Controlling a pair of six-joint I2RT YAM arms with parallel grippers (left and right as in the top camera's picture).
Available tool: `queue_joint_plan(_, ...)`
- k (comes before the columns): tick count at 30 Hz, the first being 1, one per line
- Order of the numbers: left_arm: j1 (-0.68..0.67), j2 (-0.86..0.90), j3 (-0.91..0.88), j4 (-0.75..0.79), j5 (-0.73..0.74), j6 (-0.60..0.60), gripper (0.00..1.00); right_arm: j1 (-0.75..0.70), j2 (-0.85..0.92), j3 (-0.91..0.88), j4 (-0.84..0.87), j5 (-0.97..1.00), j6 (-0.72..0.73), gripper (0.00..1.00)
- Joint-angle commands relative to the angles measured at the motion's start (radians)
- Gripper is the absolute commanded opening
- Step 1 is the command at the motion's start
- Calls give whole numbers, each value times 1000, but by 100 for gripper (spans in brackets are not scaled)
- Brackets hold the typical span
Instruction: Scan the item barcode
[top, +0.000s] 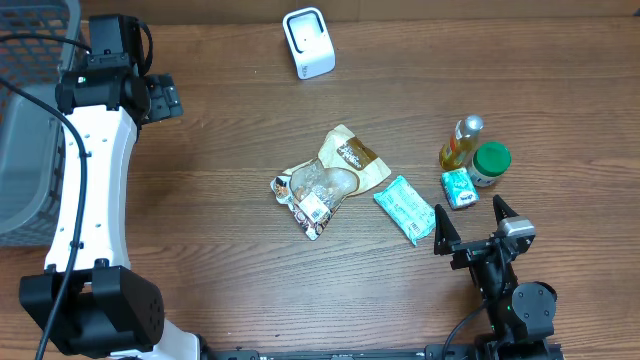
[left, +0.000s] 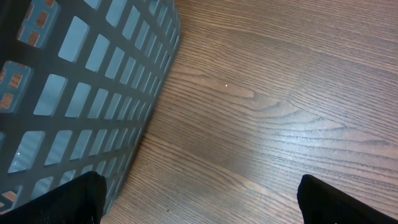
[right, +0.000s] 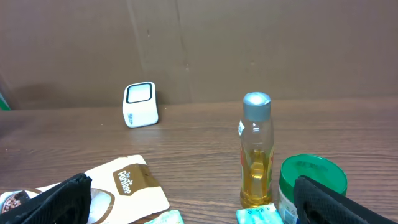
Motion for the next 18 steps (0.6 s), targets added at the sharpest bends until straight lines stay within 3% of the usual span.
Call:
queue_joint_plan(1,-3,1,13,2,-10,0,100,-6,-8,-11,6,2,-4,100)
queue_joint_plan(13,-3,-4,13,2,-10,0,99,-6,-8,-11,6,2,-4,100)
queue_joint_plan(18,-3,-101,13,1,-10,0,100,-6,-8,-11,6,2,-4,100)
